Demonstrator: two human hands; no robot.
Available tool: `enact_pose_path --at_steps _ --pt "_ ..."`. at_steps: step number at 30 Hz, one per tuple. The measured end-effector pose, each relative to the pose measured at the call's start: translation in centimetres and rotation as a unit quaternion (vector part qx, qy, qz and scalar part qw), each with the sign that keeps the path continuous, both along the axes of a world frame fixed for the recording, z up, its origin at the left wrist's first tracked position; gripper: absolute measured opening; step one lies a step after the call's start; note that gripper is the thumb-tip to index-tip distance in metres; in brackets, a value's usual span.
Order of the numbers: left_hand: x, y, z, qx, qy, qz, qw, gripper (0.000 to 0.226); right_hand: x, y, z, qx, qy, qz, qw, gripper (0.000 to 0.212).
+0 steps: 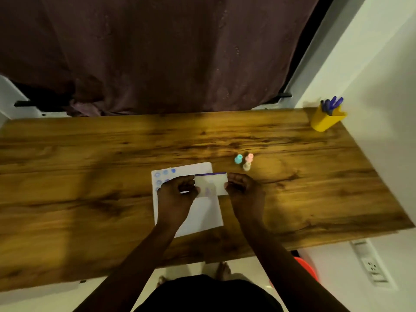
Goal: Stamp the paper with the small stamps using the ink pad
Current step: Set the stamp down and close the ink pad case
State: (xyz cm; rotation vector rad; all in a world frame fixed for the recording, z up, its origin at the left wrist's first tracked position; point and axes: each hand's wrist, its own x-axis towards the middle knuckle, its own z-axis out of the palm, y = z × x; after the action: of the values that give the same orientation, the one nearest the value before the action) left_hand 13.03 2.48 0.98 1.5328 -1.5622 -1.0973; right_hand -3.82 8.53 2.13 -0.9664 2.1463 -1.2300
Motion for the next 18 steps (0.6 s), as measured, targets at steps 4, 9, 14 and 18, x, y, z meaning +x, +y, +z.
enact_pose_path --at_steps 4,9,14,18 --pt "-5.1 0.5 -0.7 0.015 -0.018 -0.048 0.999 0.033 -5.2 1.4 -0.3 0.027 0.023 -0.012 0.999 0.024" --pt "-10.9 1.1 -1.4 0.030 -0.032 -0.072 0.996 0.025 -10.8 2.1 -1.8 0.069 0.009 -0.017 0.997 0.025" --pt "-14.7 1.4 -2.1 0.035 -0.074 -0.078 0.994 0.024 -14.1 2.2 -3.3 0.077 -0.025 -0.019 0.997 0.025" --pt "-16.0 1.3 -2.9 0.072 -0.090 -0.079 0.990 0.025 -15.3 2.0 -4.2 0.079 -0.026 -0.007 0.997 0.029"
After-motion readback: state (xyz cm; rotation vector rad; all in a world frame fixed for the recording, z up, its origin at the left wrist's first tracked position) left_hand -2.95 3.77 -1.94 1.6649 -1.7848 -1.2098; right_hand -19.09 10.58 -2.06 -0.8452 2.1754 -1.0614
